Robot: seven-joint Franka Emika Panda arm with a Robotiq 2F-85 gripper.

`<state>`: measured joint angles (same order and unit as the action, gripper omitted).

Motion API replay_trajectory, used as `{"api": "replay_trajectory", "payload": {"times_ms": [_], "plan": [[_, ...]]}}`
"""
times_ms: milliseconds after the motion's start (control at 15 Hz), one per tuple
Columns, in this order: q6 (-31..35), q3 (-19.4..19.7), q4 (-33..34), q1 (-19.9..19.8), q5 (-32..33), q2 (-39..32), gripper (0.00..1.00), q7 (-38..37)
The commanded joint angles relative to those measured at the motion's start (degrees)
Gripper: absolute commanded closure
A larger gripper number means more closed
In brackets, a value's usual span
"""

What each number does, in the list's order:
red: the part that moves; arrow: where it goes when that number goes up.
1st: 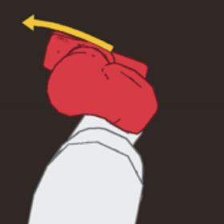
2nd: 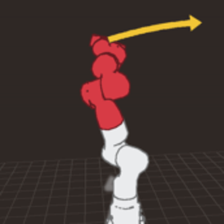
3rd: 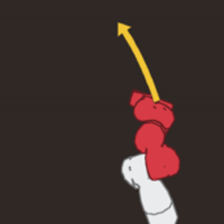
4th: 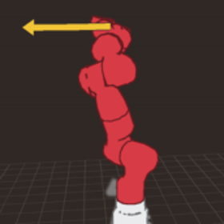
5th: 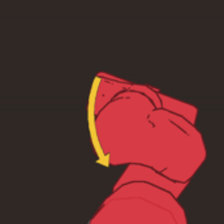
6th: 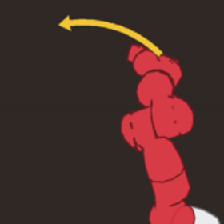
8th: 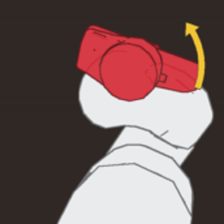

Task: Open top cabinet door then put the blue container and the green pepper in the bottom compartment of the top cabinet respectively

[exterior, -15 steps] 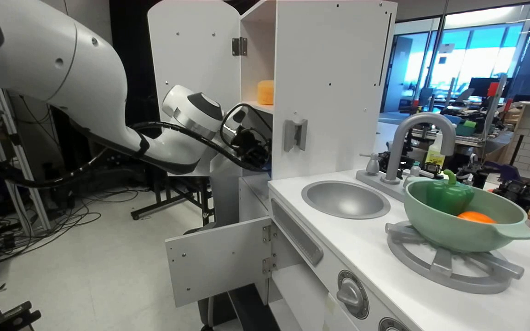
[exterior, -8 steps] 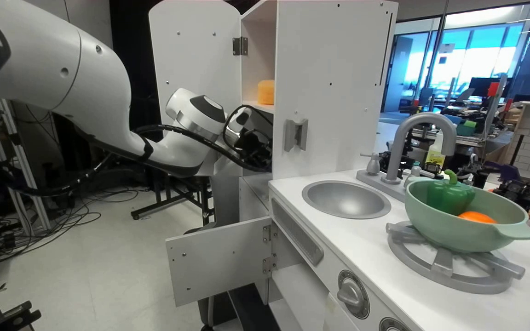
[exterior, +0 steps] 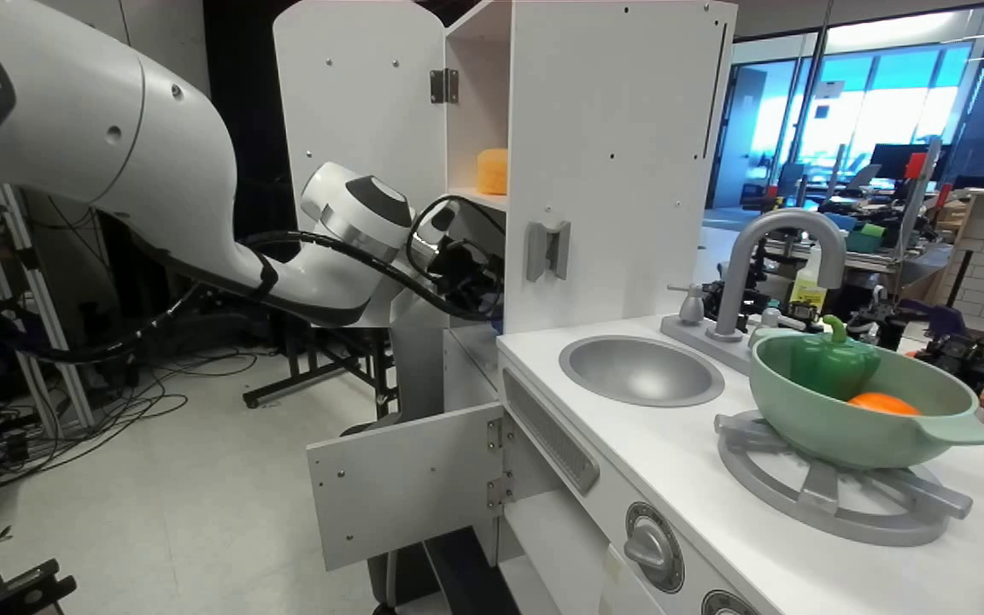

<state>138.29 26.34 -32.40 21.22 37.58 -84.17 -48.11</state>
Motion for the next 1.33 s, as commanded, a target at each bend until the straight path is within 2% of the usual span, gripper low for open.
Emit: {"api": "replay_trajectory", "payload": {"times_ms": [0,533,867,1000,1267], "plan": [[-0.6,-2.5,1.7,0.4,-1.8,0.0,0.0,2.4],[3.2,-8.3,0.7,2.3,-2.4,2.1,0.0,3.7],[0.9,-15.5,-7.1,0.6,-4.2,9.1,0.0,17.0],[-3.7,-18.4,-11.5,0.1,-6.2,14.0,0.0,22.0],[-15.6,-18.8,-21.2,0.1,-6.8,23.8,0.0,26.4]]}}
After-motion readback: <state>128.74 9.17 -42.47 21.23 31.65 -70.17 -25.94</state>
